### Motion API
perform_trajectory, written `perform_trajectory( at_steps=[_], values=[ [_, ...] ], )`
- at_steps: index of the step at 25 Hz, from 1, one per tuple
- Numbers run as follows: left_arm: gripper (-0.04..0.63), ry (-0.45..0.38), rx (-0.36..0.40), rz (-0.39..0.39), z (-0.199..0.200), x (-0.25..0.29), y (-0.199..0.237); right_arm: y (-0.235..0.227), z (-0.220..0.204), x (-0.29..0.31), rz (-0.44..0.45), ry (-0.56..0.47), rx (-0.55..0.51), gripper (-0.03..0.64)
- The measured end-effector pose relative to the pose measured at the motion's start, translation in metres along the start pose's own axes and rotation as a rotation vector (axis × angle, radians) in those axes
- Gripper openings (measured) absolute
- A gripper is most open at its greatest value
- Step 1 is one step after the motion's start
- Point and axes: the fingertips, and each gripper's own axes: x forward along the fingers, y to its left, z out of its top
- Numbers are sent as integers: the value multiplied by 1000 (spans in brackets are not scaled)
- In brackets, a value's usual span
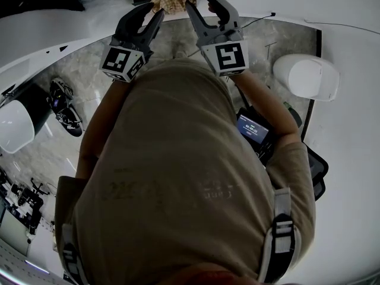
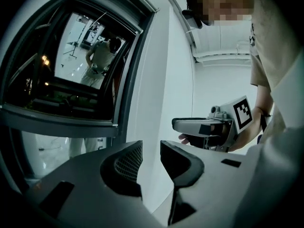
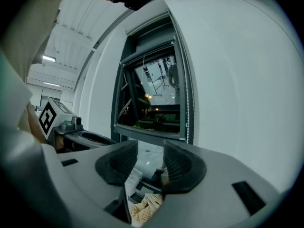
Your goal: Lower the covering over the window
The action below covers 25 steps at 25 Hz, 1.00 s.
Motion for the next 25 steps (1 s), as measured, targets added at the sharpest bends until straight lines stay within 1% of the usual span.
perform_trajectory(
  at_steps=[2,6,9,10,12,14,18,21,25],
  values=[
    [107,1,0,10,-4,-5,1,13,-1,1,26,0,-24,173],
    [107,4,-10,18,-11,-11,4,38,-5,4,76,7,-38,173],
    [107,3,-19,23,-14,-12,6,64,-8,2,137,20,-139,173],
    [107,4,-22,24,-15,-12,7,75,-11,1,166,26,-157,173],
    [107,7,-26,26,-18,-11,9,88,-17,2,204,36,-129,173],
    [107,9,-29,26,-19,-11,11,86,-20,5,194,41,-105,173],
    [107,13,-33,24,-20,-15,15,80,-19,8,162,48,-108,173],
    [107,19,-37,24,-22,-29,35,90,-16,27,142,40,-121,173],
    [107,23,-37,21,-18,-50,61,95,-3,52,88,20,-138,173]
  ],
)
